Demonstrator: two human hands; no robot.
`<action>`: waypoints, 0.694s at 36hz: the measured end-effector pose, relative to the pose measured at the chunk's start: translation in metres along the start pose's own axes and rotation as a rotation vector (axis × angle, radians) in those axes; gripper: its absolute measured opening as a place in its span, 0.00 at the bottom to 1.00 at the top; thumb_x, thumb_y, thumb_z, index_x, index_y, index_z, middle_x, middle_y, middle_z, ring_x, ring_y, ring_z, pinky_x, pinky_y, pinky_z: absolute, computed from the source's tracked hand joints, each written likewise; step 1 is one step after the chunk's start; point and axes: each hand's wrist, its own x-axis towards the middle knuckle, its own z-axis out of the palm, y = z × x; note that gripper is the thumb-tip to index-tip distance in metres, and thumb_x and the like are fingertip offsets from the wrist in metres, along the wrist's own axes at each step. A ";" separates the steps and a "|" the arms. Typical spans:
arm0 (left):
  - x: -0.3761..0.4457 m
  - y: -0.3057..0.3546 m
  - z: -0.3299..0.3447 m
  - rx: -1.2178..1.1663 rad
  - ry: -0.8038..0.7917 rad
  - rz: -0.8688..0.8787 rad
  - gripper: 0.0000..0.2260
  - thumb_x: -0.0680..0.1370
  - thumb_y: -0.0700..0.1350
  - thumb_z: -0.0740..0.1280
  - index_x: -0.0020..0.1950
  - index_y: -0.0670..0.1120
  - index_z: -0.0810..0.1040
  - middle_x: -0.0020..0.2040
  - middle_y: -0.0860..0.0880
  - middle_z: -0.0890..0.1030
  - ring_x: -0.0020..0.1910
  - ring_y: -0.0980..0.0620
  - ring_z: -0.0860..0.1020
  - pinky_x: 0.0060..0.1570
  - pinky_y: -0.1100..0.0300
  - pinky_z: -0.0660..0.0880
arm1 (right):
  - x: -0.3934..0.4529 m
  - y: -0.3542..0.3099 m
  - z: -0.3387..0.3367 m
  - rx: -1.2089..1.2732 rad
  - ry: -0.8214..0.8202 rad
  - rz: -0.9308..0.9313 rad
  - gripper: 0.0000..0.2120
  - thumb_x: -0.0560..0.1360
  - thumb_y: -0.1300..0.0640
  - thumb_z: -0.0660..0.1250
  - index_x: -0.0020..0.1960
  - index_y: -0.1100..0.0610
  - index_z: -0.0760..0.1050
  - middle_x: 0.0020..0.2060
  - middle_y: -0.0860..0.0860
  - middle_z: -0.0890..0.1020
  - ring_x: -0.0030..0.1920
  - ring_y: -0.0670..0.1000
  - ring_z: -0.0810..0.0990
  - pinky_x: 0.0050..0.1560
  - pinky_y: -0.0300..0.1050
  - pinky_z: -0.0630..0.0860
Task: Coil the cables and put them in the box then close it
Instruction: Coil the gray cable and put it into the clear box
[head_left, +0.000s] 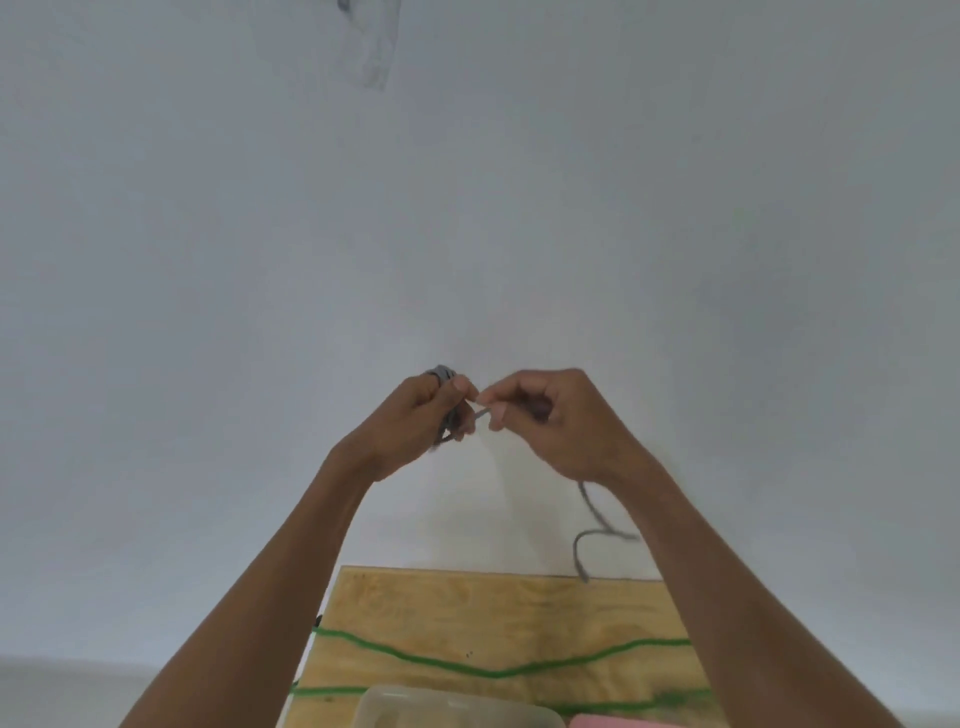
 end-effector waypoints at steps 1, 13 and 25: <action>-0.004 0.000 0.006 -0.041 -0.043 -0.023 0.21 0.86 0.53 0.52 0.50 0.41 0.78 0.39 0.44 0.80 0.38 0.47 0.76 0.43 0.48 0.70 | 0.006 -0.006 -0.006 -0.026 -0.017 -0.024 0.06 0.76 0.62 0.71 0.48 0.52 0.84 0.37 0.48 0.86 0.41 0.49 0.85 0.49 0.46 0.81; -0.023 0.029 0.044 -0.827 -0.259 -0.046 0.23 0.83 0.58 0.53 0.46 0.41 0.77 0.31 0.45 0.71 0.31 0.48 0.69 0.45 0.53 0.74 | 0.014 0.025 -0.002 0.255 -0.002 0.113 0.06 0.78 0.58 0.69 0.44 0.54 0.84 0.29 0.51 0.80 0.29 0.53 0.74 0.30 0.44 0.68; 0.002 0.039 0.025 -0.850 0.122 -0.016 0.18 0.86 0.52 0.52 0.48 0.42 0.75 0.33 0.47 0.74 0.31 0.50 0.71 0.48 0.54 0.77 | -0.039 0.033 0.051 0.288 0.078 0.214 0.11 0.82 0.53 0.63 0.54 0.54 0.84 0.29 0.50 0.76 0.28 0.54 0.67 0.30 0.45 0.66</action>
